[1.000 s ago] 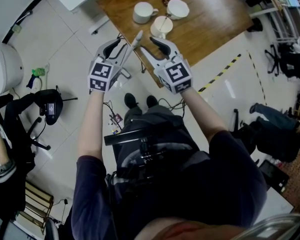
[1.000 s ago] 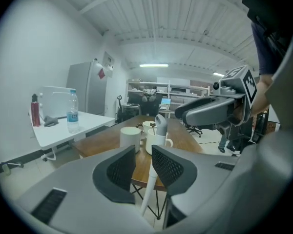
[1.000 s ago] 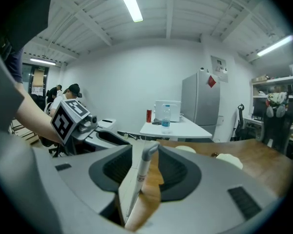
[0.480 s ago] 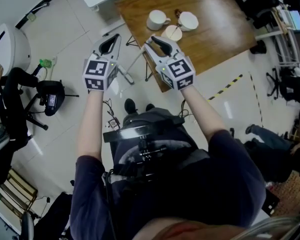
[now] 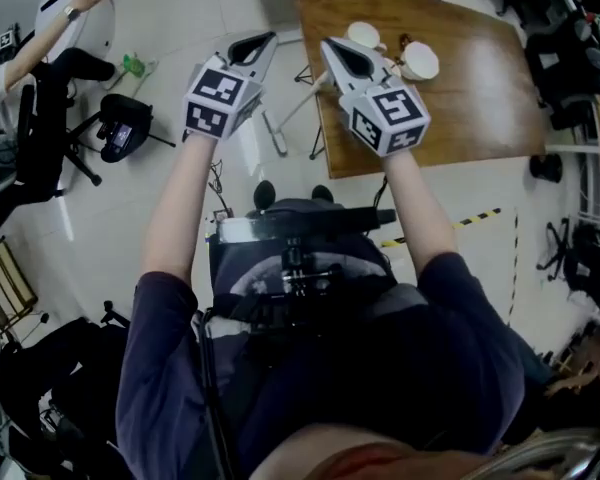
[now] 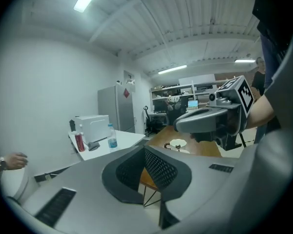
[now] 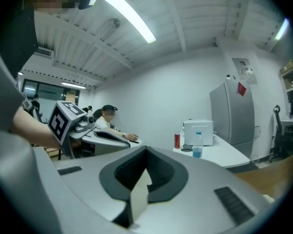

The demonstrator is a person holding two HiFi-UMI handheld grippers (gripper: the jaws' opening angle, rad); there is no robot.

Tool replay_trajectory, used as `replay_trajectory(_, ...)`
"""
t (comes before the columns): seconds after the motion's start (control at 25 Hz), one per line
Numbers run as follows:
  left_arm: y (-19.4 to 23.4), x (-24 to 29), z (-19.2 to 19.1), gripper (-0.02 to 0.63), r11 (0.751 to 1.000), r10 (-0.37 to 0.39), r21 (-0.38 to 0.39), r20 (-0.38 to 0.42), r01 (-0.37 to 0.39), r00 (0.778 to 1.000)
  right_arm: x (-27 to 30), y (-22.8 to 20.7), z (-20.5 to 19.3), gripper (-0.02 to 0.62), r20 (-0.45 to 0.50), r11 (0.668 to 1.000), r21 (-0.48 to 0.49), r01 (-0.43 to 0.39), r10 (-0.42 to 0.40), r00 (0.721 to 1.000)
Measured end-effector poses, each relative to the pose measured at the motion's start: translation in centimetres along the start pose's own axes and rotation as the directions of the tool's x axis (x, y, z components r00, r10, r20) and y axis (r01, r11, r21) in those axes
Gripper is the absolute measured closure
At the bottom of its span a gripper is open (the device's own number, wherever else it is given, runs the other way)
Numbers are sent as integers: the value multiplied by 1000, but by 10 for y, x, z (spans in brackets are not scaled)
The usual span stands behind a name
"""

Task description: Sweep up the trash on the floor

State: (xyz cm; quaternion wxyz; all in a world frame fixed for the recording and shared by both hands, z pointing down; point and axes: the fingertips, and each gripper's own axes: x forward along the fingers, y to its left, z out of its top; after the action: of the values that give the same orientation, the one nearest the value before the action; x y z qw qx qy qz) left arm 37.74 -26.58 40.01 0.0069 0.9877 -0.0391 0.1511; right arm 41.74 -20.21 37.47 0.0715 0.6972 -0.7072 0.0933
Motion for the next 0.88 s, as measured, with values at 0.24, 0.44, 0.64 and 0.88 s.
replay_trajectory(0.24,-20,-2,4,600,993,122,4,-37,-122,992,-1,0,-3,587,-3,982,15,-191,191,982)
replay_trajectory(0.44,-34,-4,12,600,965,262,-11,-59,-263,963,-4,0,-9,587,-25,931,7,-365,365,931)
replay_trajectory(0.64,-46,-42,-4,600,921,385,-29,-93,-389,918,-5,35,-16,586,-31,864,13,-504,504,863)
replay_trajectory(0.88,-50,-126,-26,600,811,572,-48,-147,-583,807,-6,125,-18,586,-58,667,10,-745,744,665)
